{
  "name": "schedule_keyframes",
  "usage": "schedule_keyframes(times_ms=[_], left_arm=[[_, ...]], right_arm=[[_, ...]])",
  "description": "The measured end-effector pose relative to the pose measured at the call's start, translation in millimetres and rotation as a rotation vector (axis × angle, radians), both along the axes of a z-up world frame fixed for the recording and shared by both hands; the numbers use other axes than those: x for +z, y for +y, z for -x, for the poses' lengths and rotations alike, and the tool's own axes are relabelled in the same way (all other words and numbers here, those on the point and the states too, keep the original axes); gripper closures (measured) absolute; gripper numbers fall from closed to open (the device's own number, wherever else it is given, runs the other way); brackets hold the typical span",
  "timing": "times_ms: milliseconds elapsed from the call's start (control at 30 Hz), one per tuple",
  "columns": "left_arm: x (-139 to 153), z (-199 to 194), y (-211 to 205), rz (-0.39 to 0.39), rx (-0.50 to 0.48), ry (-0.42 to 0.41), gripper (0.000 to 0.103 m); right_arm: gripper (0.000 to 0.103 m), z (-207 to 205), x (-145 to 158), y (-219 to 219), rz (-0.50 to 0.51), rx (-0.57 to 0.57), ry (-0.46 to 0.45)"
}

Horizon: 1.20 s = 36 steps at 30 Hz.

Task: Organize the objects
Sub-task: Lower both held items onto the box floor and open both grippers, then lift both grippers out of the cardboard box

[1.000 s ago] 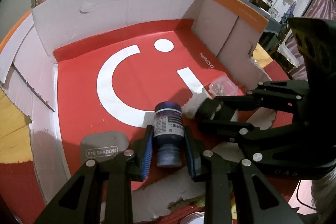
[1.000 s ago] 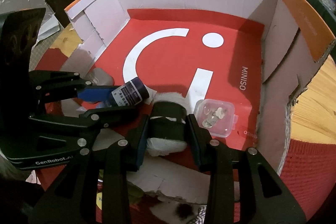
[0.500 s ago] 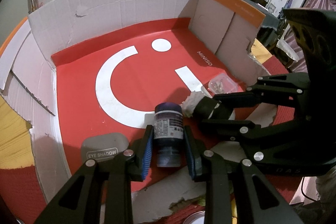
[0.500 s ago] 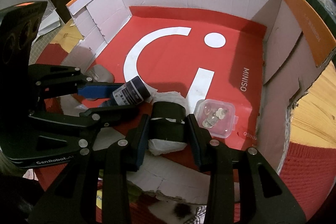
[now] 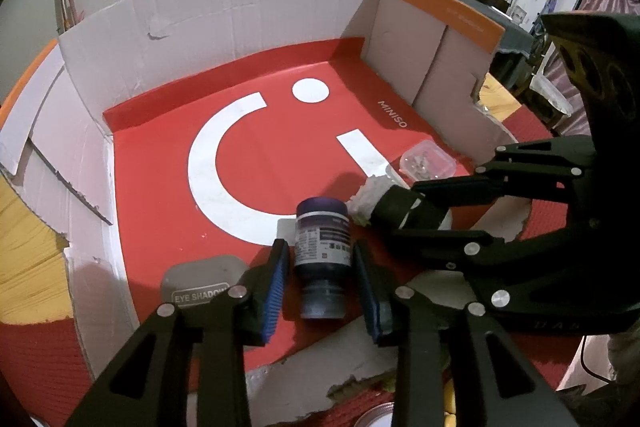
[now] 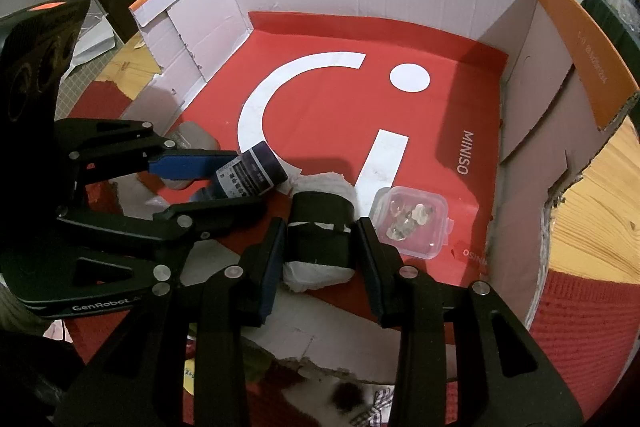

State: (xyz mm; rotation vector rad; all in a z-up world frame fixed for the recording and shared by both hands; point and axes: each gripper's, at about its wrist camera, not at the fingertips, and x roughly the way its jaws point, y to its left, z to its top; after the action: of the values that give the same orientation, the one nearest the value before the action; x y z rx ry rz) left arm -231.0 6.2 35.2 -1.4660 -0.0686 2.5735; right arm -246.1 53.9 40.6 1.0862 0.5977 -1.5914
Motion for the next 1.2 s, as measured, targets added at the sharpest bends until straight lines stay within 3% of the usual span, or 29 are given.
schedule_keyframes(times_ms=[600,800,1200], left_arm=[[11,-9,-3,0.005,0.012,0.041,0.054],[26,-22,-4,0.004,0.033,0.082,0.053],[65,-72,-8,0.000,0.114,0.218,0.038]], right_arm=[[0.068,-6,11,4,0.017,-0.004,0.024],[0.067,-15,29,15,0.056,-0.018,0.060],[0.057,-49,75,51,0.162,-0.043,0.154]])
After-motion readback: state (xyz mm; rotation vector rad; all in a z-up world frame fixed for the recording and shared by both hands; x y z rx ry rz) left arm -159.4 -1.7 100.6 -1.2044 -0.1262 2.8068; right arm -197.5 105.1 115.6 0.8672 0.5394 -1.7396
